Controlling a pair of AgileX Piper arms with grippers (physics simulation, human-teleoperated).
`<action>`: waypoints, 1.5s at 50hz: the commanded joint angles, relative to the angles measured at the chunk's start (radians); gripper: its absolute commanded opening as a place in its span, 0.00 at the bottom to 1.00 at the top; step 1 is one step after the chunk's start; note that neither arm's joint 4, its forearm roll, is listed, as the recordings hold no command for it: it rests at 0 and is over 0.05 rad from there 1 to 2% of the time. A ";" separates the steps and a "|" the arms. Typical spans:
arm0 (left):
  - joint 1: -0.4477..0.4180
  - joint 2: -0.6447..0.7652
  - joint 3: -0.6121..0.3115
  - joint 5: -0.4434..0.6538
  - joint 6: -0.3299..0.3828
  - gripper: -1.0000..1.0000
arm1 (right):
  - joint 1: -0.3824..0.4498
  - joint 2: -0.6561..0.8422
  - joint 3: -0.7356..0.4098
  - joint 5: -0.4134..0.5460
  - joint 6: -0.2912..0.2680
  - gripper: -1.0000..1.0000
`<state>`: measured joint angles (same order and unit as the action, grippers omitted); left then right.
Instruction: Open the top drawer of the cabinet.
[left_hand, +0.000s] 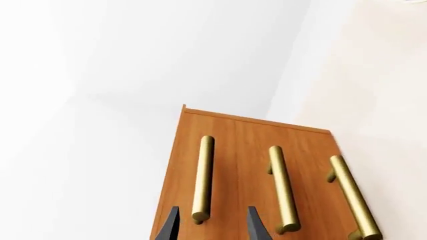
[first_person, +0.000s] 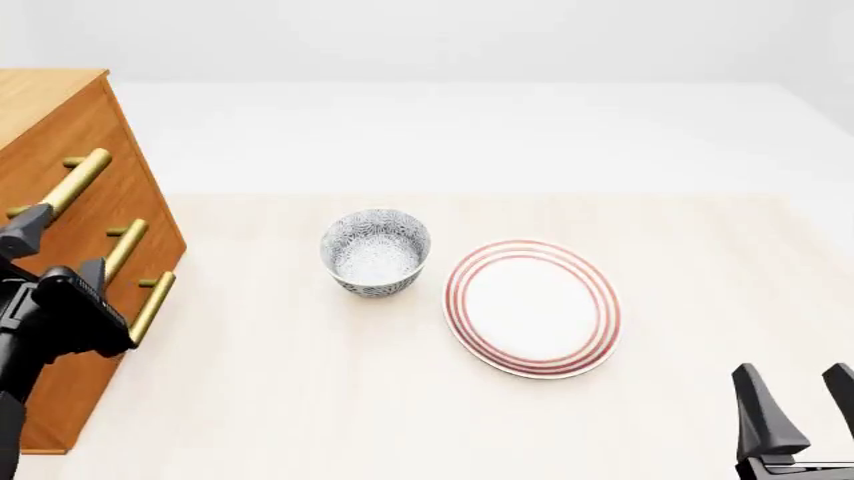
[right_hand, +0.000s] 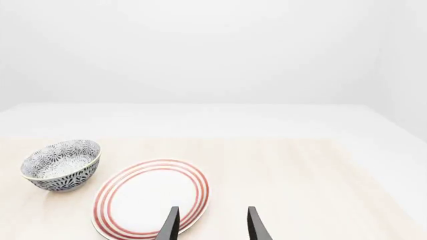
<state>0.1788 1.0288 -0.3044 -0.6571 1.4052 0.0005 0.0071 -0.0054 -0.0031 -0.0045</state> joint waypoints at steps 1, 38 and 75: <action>0.028 0.065 -0.031 -0.041 0.019 1.00 | 0.000 0.000 0.000 0.000 0.000 1.00; 0.108 0.221 -0.149 -0.082 0.034 1.00 | 0.000 0.000 0.000 0.000 0.000 1.00; 0.069 0.229 -0.116 -0.132 0.058 0.00 | 0.000 0.000 0.000 0.000 0.000 1.00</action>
<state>0.2769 1.2734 -0.4463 -0.8072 1.4556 0.0005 0.0071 -0.0054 -0.0031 -0.0044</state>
